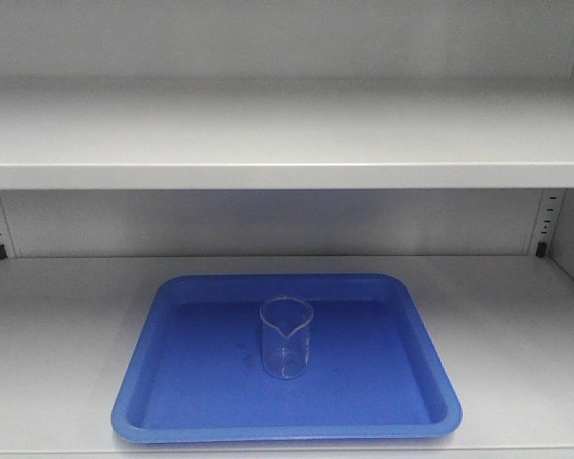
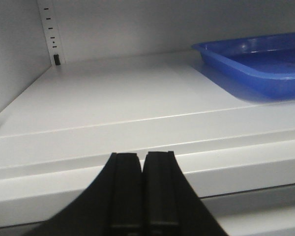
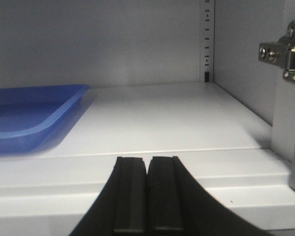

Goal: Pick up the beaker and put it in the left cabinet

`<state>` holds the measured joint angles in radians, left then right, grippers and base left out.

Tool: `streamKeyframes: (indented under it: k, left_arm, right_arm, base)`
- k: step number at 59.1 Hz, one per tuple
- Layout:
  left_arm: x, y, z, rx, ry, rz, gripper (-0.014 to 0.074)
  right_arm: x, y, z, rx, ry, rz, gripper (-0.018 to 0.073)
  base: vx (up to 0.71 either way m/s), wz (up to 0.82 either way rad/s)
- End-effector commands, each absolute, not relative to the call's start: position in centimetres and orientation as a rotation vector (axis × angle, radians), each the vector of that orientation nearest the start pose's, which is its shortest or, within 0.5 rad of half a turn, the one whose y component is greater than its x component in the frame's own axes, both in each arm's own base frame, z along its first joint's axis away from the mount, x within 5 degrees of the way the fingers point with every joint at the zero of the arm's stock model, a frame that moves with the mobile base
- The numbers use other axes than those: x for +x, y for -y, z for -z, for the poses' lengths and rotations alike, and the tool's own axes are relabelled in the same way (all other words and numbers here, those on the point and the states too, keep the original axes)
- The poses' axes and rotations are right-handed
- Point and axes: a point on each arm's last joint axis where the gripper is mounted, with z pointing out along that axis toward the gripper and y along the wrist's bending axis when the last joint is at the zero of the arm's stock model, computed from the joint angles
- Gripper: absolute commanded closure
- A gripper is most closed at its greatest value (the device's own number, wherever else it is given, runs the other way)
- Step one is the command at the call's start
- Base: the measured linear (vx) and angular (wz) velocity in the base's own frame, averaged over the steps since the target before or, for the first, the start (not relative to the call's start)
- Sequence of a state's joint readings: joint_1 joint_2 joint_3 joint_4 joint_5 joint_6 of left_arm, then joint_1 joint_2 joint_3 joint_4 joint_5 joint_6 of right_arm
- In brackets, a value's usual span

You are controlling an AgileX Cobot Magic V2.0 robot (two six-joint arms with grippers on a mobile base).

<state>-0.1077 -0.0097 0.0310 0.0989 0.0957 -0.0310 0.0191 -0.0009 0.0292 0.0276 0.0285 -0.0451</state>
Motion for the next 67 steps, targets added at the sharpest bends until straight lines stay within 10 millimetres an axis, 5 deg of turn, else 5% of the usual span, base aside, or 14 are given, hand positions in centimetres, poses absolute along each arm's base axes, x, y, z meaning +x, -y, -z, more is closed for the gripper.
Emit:
streamKeyframes:
  k: [1,67]
  left_arm:
    - [5.56,0.63,-19.86,0.132,-1.502,0.041,0.0604]
    - [5.56,0.63,-19.86,0.132,-1.502,0.041,0.0604]
  right_arm:
    - [5.7,-0.1,-19.86,-0.061,-1.538,0.035,0.0568]
    - [5.59,-0.08,-19.94,-0.051,-1.524,0.031,0.0568]
  base:
    - [0.0,0.0]
    - [0.0,0.0]
